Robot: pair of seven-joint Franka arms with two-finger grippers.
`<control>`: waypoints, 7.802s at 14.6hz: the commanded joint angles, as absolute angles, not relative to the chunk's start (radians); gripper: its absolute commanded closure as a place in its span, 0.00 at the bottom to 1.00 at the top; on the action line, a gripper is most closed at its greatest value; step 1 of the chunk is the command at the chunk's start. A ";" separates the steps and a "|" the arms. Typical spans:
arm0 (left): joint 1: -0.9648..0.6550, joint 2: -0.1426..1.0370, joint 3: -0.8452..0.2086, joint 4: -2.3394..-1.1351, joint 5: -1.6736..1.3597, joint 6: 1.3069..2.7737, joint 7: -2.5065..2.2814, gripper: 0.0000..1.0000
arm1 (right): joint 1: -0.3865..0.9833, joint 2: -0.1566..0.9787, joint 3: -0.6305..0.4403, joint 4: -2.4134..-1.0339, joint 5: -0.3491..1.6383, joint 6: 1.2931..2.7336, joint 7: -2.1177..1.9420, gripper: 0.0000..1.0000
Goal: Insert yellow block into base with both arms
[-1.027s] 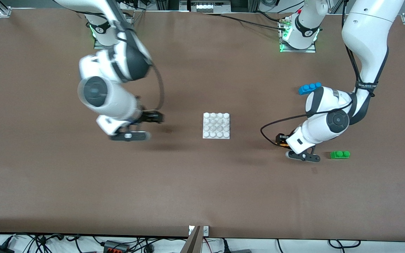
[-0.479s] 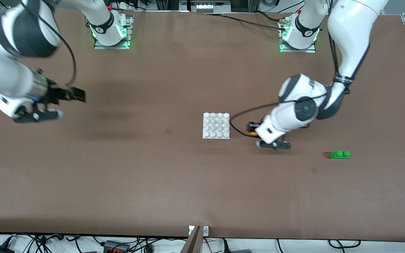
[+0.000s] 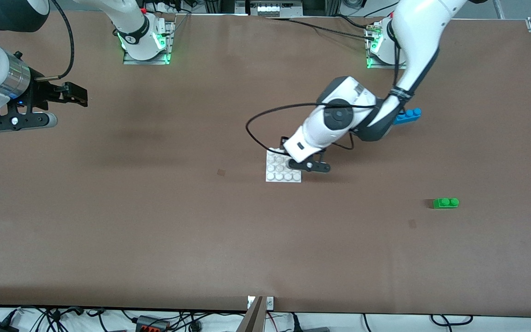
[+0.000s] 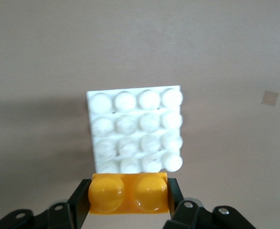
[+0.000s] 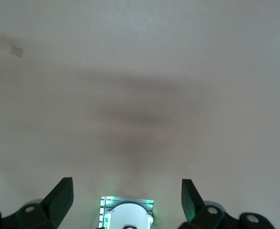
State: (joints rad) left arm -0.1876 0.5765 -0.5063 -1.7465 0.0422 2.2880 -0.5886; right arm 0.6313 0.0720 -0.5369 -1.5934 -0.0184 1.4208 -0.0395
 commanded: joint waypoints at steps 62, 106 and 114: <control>-0.328 0.626 -0.458 -1.910 1.147 2.606 -1.759 0.07 | -0.112 -0.005 0.100 -1.555 -0.031 1.427 -0.028 0.00; 0.135 0.087 -0.181 -1.563 -0.012 1.566 -0.202 0.00 | -0.109 -0.006 0.098 -1.557 -0.029 1.422 -0.028 0.00; 0.147 0.049 -0.195 -1.609 -0.011 1.569 -0.168 0.00 | -0.107 -0.005 0.100 -1.557 -0.028 1.433 -0.028 0.00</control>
